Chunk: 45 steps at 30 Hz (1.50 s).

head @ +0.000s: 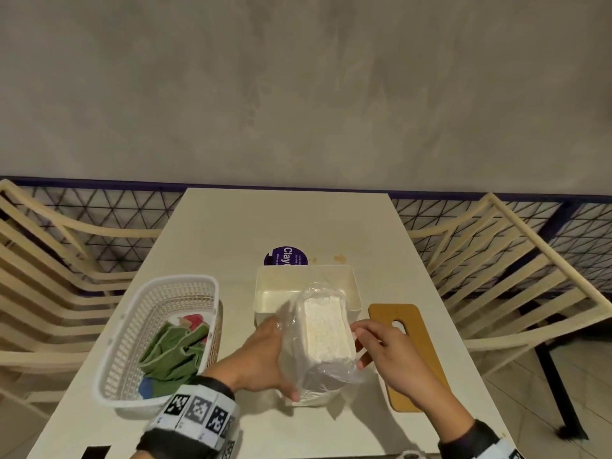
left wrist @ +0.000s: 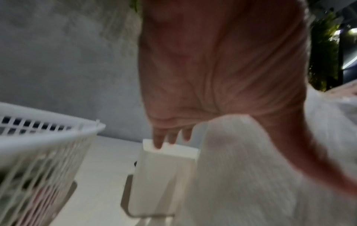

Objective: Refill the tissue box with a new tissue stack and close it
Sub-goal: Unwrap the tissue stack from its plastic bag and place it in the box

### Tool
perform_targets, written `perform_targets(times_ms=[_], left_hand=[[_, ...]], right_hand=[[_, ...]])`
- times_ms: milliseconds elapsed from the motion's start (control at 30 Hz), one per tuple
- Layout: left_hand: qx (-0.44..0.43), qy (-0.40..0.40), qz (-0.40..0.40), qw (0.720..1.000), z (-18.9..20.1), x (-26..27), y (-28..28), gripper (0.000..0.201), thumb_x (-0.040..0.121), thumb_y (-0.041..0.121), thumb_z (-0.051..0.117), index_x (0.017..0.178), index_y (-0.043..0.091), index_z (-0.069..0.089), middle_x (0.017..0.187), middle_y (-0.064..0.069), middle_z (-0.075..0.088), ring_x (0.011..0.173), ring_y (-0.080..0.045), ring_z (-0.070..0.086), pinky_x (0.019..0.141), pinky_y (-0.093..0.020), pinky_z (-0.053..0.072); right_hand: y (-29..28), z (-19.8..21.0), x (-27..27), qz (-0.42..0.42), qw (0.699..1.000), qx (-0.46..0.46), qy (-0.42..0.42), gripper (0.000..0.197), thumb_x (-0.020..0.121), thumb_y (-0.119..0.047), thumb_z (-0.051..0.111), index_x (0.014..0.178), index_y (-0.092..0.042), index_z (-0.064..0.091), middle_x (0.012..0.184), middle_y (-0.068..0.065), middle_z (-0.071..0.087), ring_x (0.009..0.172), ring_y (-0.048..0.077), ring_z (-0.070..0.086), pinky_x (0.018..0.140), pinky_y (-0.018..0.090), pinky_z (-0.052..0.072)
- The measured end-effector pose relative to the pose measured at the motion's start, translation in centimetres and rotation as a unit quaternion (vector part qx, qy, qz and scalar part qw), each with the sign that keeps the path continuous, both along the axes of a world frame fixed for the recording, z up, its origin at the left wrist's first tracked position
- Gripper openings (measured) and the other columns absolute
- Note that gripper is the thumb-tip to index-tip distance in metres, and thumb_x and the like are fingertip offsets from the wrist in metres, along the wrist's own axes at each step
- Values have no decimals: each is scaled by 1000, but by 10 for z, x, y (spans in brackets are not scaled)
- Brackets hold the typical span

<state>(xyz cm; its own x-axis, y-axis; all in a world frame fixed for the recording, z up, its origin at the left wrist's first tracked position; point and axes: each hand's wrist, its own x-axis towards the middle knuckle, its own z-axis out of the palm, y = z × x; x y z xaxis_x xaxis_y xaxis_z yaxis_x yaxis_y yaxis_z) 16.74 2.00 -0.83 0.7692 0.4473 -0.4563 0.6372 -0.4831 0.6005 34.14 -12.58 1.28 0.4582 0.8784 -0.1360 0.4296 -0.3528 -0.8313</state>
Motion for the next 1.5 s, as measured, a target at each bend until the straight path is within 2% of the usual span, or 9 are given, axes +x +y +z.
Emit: perform_targets(times_ms=[200, 367, 633, 867, 967, 1033, 1233, 1367, 1500], left_hand=[[15, -194, -19, 981, 0, 24, -19, 124, 54, 29, 87, 114, 67, -15, 120, 52, 1, 123, 17, 16, 104, -5, 13], [82, -164, -36, 982, -14, 47, -32, 133, 51, 48, 84, 148, 32, -6, 152, 18, 8, 140, -7, 19, 115, -24, 24], [147, -121, -90, 978, -27, 77, -47, 133, 57, 59, 75, 147, 26, -17, 158, 4, -1, 146, -16, 3, 120, -33, 11], [165, -102, -129, 972, -32, 90, -55, 129, 59, 62, 72, 145, 30, -19, 160, 0, -5, 147, -18, -4, 120, -36, 6], [190, -49, -174, 965, -28, 95, -61, 134, 59, 54, 76, 145, 27, -23, 159, -5, -13, 146, -25, -11, 120, -45, -1], [218, -40, -176, 959, -25, 99, -65, 128, 63, 49, 75, 147, 25, -18, 158, -9, 1, 145, -30, 5, 119, -45, 6], [321, 2, -190, 928, -3, 97, -66, 119, 64, 45, 74, 149, 20, -6, 150, -16, 20, 129, -36, 29, 110, -46, 23], [325, 87, -197, 921, -15, 78, -60, 131, 62, 50, 78, 148, 17, -15, 156, -18, 7, 139, -39, 17, 115, -50, 12], [212, 138, -171, 952, -56, 52, -52, 144, 56, 55, 80, 141, 25, -32, 157, -15, -21, 143, -40, -16, 114, -52, -10]], right_hand=[[12, 12, 8, -1, 998, -47, -31, 20, 95, -32, 50, 111, -21, 57, 89, -2, 58, 80, 14, 55, 70, 23, 40], [6, 12, 18, -13, 997, -67, 33, 26, 78, -31, 68, 99, -20, 57, 86, -6, 60, 75, 7, 58, 63, 22, 48], [-9, -5, 39, -95, 982, -84, 140, 83, 46, -52, 79, 119, -24, 51, 112, -1, 63, 103, 17, 60, 90, 37, 52], [-19, -8, 52, -110, 965, -101, 214, 48, 74, -19, 78, 116, -14, 55, 110, 9, 65, 101, 22, 62, 82, 31, 53], [-20, -17, 59, -117, 957, -118, 239, 63, 56, -28, 85, 111, -11, 60, 107, 15, 68, 101, 29, 64, 92, 45, 51], [-20, -28, 63, -143, 949, -126, 250, 72, 47, -31, 84, 111, -10, 60, 107, 17, 68, 99, 31, 65, 89, 47, 53], [-26, -32, 66, -139, 912, -96, 374, 31, 81, 4, 59, 111, 5, 57, 104, 27, 63, 94, 37, 62, 78, 44, 55], [-15, -68, 44, -133, 863, -59, 484, 39, 73, 14, 58, 112, 12, 57, 116, 34, 55, 113, 46, 52, 100, 57, 40], [-3, -113, 20, -195, 850, -98, 480, 44, 71, 6, 60, 114, 8, 58, 118, 31, 59, 113, 47, 54, 96, 61, 42]])
